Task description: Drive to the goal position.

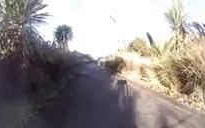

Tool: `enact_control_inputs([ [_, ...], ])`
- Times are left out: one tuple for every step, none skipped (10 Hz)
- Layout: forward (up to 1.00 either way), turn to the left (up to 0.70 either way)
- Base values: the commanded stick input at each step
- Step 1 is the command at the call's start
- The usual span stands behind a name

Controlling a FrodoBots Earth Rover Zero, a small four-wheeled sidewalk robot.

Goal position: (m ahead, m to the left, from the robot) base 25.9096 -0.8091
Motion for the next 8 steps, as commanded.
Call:
enact_control_inputs([
  [0.85,0.0],
  [0.85,0.0],
  [0.85,0.0],
  [0.85,0.0],
  [0.85,0.0],
  [0.85,0.0],
  [0.85,0.0],
  [0.85,0.0],
])
